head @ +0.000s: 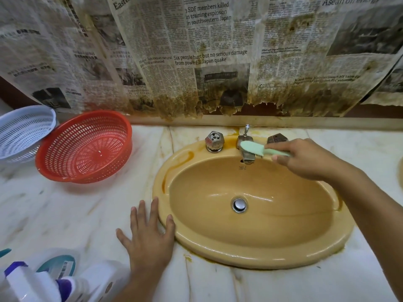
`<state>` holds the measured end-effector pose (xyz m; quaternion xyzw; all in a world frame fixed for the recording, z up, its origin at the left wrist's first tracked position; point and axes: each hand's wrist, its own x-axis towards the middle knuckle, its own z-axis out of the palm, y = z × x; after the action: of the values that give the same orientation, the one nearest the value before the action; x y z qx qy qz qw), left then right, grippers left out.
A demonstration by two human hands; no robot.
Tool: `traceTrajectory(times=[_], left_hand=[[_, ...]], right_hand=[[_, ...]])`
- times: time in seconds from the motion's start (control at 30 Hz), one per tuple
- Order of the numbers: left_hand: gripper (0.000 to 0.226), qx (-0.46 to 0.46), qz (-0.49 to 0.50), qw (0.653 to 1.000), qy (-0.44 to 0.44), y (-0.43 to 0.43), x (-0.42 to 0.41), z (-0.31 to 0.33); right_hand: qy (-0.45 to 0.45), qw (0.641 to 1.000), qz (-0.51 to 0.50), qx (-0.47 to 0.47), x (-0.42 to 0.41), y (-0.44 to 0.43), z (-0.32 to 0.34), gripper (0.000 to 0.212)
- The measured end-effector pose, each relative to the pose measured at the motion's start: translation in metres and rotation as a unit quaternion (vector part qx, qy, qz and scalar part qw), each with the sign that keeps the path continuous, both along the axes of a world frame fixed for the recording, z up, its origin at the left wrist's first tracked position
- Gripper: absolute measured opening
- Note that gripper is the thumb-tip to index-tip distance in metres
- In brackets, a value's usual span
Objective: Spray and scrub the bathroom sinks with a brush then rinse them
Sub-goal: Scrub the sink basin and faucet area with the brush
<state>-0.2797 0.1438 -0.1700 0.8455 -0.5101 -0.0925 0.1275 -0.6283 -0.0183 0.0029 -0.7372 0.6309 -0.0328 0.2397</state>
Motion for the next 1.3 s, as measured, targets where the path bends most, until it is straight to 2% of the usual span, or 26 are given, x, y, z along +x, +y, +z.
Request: traceTrajectory(times=[0.17,0.33,0.57,0.8,1.03,1.1,1.2,1.3], left_hand=[[0.075,0.009,-0.002,1.0,-0.002,0.0,-0.001,0.001],[0.075,0.005,0.001,1.0,0.003,0.0,0.0,0.0],[0.075,0.007,0.003,1.0,-0.001,0.0,0.001,-0.001],[0.075,0.013,0.003,1.0,-0.01,-0.001,0.0,0.0],[0.077,0.019,0.005,1.0,-0.001,-0.002,-0.001,0.002],[0.076,0.019,0.004,1.0,0.0,-0.002,0.0,0.003],[0.076,0.013,0.005,1.0,0.005,-0.002,-0.001,0.003],[0.074,0.015,0.007,1.0,0.008,-0.002,-0.001,0.003]], right_hand=[[0.035,0.999,0.021,-0.011,0.005,0.012,0.006,0.039],[0.026,0.998,-0.036,-0.041,0.018,-0.022,-0.009,0.036],[0.023,0.999,0.025,0.019,0.003,-0.006,0.004,0.035],[-0.005,1.0,-0.028,-0.013,0.013,-0.043,-0.012,0.038],[0.058,0.995,0.065,0.042,0.003,-0.013,0.028,0.033],[0.055,0.998,0.032,0.013,-0.009,0.003,0.027,0.034],[-0.001,0.996,-0.078,-0.034,-0.034,0.023,0.006,0.035],[0.03,0.995,-0.092,-0.024,-0.052,0.03,-0.035,0.035]])
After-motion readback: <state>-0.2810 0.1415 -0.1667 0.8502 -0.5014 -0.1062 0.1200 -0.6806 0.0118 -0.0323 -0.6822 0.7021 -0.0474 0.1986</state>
